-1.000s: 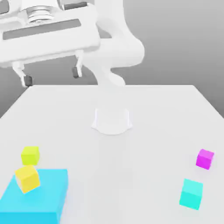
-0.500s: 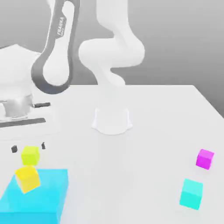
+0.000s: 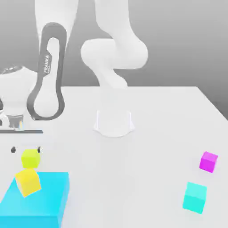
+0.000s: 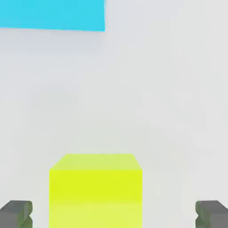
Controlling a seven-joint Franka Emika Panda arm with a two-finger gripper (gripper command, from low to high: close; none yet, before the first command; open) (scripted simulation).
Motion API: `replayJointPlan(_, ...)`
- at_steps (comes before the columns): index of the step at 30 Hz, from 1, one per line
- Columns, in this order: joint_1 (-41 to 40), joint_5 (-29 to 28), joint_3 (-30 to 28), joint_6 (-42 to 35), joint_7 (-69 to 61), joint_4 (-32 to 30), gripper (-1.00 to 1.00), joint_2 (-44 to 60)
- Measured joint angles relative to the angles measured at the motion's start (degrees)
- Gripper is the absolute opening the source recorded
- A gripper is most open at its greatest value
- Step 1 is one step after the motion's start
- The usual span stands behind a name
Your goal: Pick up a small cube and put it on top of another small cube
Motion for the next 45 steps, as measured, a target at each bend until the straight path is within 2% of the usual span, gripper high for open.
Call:
replayJointPlan(1,-2.1,2.5,2.6,0.7,-2.0,0.5,0.0,1.2)
replayJointPlan(2,-3.9,4.6,4.8,1.2,-3.6,0.9,-1.0,2.2)
replayJointPlan(9,-4.1,5.0,5.1,1.1,-3.9,0.9,-1.0,2.4)
replayJointPlan(18,10.4,-16.5,-14.0,-3.7,12.5,-2.8,-1.0,-7.5)
replayJointPlan(22,13.7,-26.1,-19.5,-5.8,19.6,-4.4,-1.0,-11.8)
replayJointPlan(23,13.8,-24.7,-18.8,-6.2,19.4,-3.6,-1.0,-12.4)
replayJointPlan(27,18.3,-11.9,-11.0,-9.0,11.5,3.8,-1.0,-13.1)
replayJointPlan(29,22.4,-10.2,-7.2,-10.7,7.4,6.6,-1.0,-13.1)
replayJointPlan(35,34.4,-17.0,0.3,-14.1,-1.7,9.1,-1.0,-12.9)
replayJointPlan(45,54.7,-31.6,11.3,-18.5,-16.2,11.4,-1.0,-12.2)
